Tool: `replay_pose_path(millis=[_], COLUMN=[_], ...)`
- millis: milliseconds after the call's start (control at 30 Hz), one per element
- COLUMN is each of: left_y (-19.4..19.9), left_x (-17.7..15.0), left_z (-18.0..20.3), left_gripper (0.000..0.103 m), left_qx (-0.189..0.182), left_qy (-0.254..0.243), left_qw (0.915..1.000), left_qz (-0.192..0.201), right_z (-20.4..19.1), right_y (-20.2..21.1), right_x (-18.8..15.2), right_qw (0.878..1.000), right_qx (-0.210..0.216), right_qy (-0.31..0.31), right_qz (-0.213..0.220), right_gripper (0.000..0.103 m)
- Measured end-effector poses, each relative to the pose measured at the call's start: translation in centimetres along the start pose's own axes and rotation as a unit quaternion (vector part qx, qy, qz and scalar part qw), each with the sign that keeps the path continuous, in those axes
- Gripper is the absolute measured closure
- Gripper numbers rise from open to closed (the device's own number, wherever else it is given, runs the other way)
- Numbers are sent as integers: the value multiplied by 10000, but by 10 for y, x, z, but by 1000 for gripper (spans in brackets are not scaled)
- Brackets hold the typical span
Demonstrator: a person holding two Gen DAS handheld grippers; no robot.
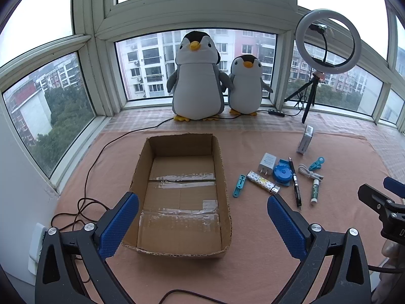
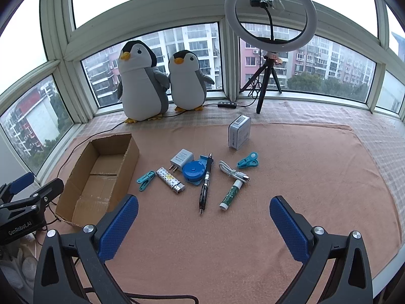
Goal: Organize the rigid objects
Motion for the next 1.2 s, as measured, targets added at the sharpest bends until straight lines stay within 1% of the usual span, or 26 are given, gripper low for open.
replay_pose_path(millis=[867, 1200], left_y=[-1, -4], left_x=[8, 4], left_z=[1, -2], left_gripper=[0, 0], left_qx=[-14, 30], left_qy=[13, 37], left_qw=[10000, 10000], left_qz=[17, -12], right_z=[0, 1], right_y=[-1, -2], right_x=[-1, -3], right_qw=[10000, 10000], right_qx=[11, 7], right_qy=[-39, -56], right_qz=[-39, -68], right_gripper=[0, 0])
Point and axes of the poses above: each gripper's, at about its wrist camera, not at the fingertips, and y roughly against the way its jaws point, z to its right, x to its top, the point moved 10 cm from there along -y, roughly the way its jaws point, and after that the axes turned 14 degrees about z, right-handed, at the moved point
